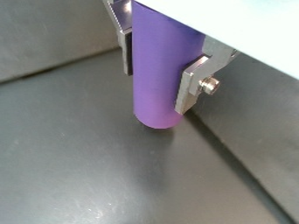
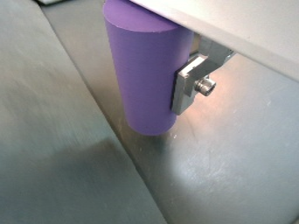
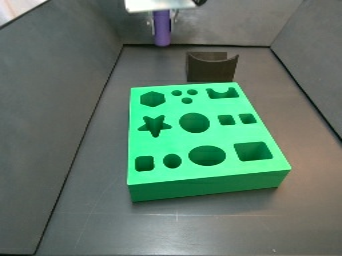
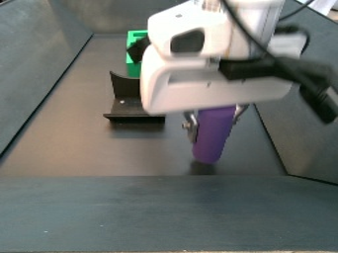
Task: Pick up the round object. Move up. Move to above the board. Insert the round object.
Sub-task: Move up, then move to above the board.
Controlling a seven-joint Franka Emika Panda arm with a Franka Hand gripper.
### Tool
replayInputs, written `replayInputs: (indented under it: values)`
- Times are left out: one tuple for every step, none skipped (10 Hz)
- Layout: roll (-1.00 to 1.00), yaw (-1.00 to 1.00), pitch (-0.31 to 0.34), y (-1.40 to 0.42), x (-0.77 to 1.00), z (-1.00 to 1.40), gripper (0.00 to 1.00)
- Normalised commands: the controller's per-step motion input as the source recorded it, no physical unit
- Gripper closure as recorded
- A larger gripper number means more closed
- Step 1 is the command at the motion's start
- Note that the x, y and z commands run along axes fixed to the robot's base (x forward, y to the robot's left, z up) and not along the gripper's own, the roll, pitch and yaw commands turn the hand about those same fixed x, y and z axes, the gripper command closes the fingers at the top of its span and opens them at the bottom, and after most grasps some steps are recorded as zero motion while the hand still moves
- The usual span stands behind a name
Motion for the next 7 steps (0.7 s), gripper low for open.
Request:
replayInputs:
  values:
    - [0.01, -0.03, 0.039, -0.01, -0.01, 0.33, 1.0]
    - [-0.26, -0.08, -0.08, 0.22, -0.02, 1.0, 1.0]
    - [-0.26, -0.08, -0.078, 0.23, -0.03, 1.0, 1.0]
    - [-0.27, -0.06, -0.054, 0.21, -0.03, 1.0, 1.0]
    - [-0.26, -0.05, -0.034, 0.2, -0.02, 1.0, 1.0]
    - [-0.24, -0.04, -0.016, 0.2, -0.02, 1.0, 1.0]
    - [-0.23, -0.04, -0.004, 0.19, -0.02, 1.0, 1.0]
